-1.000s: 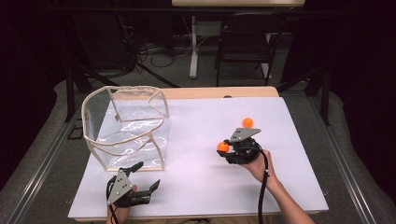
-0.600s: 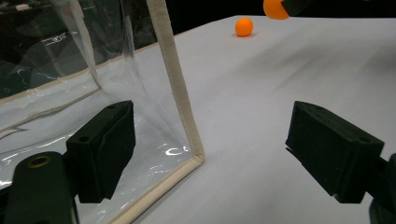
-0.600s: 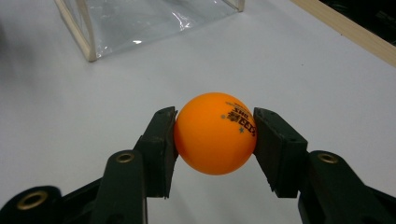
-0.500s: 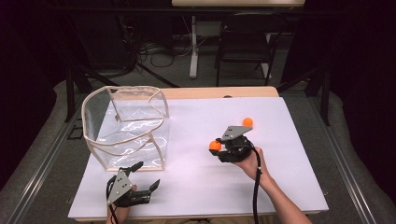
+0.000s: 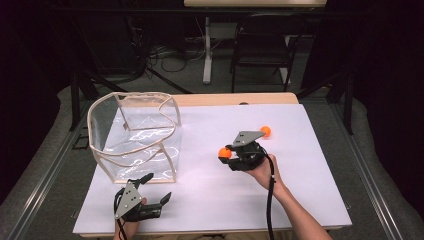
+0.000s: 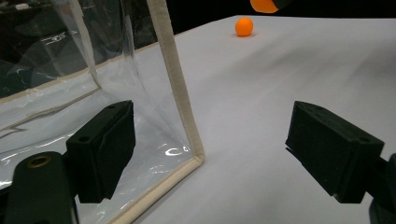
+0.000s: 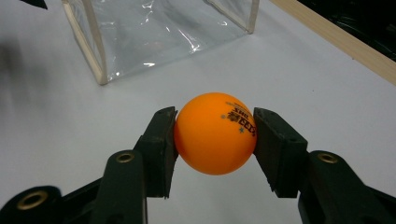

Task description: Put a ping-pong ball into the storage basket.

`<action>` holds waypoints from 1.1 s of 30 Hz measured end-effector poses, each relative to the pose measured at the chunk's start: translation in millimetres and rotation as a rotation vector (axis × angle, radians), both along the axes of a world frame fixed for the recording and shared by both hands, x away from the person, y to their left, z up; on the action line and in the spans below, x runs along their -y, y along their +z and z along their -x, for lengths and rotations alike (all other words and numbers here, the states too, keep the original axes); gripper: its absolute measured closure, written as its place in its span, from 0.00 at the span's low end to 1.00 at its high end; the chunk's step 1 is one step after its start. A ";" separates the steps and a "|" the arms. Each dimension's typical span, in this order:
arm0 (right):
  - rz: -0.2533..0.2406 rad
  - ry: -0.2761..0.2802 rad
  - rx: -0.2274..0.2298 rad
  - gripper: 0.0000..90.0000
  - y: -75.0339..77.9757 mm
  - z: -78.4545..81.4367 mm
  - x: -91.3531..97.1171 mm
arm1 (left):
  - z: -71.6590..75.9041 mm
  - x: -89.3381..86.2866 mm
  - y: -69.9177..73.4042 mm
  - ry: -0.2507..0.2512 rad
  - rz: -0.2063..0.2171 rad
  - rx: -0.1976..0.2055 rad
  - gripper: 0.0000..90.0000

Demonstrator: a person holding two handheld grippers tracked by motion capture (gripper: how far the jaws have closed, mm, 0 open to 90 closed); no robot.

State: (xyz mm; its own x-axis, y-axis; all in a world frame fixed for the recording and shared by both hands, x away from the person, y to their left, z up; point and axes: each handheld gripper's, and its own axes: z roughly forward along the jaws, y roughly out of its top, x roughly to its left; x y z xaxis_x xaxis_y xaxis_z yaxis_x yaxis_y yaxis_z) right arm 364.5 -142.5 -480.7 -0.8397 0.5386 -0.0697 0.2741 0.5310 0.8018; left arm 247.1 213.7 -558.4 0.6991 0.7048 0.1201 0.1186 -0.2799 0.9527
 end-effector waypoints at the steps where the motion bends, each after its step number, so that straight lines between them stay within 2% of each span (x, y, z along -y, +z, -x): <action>1: 0.000 0.000 0.000 0.57 0.0 0.0 0.0 | 0.0 0.1 0.1 -0.001 0.001 0.002 0.18; 4: 0.005 0.010 0.002 0.57 2.3 -1.3 -3.1 | -1.0 0.5 0.2 0.002 0.016 0.001 0.17; 10: 0.007 0.030 -0.001 0.57 5.1 -4.0 -15.3 | -2.2 1.6 -0.3 -0.012 0.009 -0.005 0.17; 22: 0.004 0.057 -0.018 0.57 4.0 -9.9 -29.2 | -2.0 -0.8 -0.2 -0.002 0.017 -0.007 0.18; 33: 0.000 0.068 0.002 0.57 19.1 -12.7 -36.9 | -1.8 0.0 0.2 -0.004 0.015 -0.002 0.17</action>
State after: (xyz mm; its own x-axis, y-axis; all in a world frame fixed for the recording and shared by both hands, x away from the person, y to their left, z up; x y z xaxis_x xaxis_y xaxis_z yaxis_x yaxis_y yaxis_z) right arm 377.3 -105.5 -461.7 -0.8742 0.4801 -0.0719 0.2354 0.5486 0.8023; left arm 248.9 213.7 -558.2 0.7024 0.7035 0.1082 0.1194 -0.2664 0.9564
